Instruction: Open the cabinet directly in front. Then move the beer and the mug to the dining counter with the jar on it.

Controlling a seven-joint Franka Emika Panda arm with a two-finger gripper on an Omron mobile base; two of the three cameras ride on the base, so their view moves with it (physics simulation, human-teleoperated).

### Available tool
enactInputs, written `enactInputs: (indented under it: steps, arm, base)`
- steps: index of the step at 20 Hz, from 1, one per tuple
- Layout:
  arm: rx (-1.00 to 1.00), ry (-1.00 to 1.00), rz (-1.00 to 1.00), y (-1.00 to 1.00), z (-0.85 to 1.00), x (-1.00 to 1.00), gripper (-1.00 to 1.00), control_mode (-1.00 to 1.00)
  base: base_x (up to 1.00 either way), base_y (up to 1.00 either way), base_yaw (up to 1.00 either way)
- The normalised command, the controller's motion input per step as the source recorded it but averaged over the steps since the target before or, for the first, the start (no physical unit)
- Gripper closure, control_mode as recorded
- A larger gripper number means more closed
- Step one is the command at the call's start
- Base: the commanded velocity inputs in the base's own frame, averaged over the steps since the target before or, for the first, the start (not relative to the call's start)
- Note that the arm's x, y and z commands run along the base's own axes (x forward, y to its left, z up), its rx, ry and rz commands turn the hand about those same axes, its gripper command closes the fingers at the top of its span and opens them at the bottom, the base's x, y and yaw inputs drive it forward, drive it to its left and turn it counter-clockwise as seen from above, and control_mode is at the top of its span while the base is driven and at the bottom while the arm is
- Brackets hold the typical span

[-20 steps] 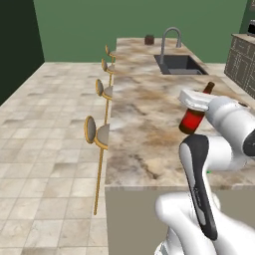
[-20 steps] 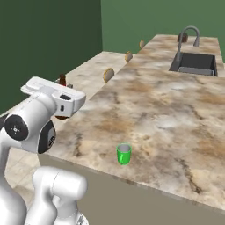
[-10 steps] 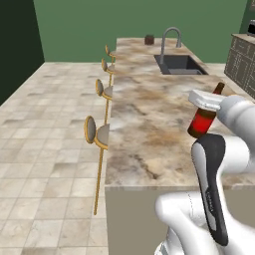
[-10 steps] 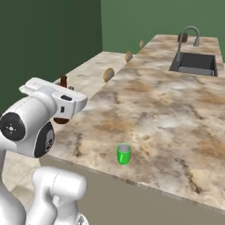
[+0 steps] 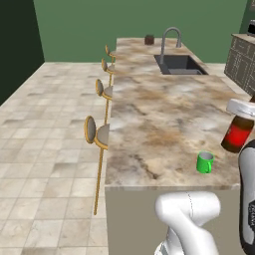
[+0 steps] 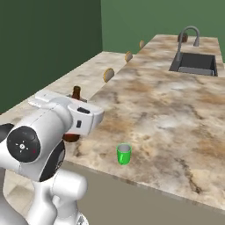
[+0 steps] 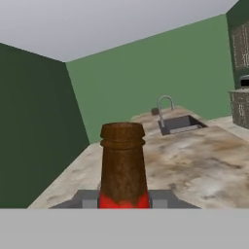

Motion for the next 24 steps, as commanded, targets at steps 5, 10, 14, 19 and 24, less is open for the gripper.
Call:
enactInputs:
  steps: [5, 10, 14, 19, 24]
  arm:
    - [-0.11, -0.02, 0.04, -0.59, -0.46, -0.32, 1.00, -1.00]
    - [-0.16, -0.06, 0.03, -0.46, -0.53, 0.00, 1.00, -1.00]
    - [-0.15, -0.19, 0.05, -0.56, -0.61, 0.00, 1.00, -1.00]
    - [-0.10, -0.18, 0.05, -0.47, -0.55, 0.12, 1.00, -1.00]
    - [0.00, 0.01, 0.06, -0.19, -0.37, 0.39, 1.00, -1.00]
  base:
    - [0.00, 0.00, 0.00]
    - [0.00, 0.00, 0.00]
    - [0.00, 0.00, 0.00]
    - [0.00, 0.00, 0.00]
    - [0.00, 0.00, 0.00]
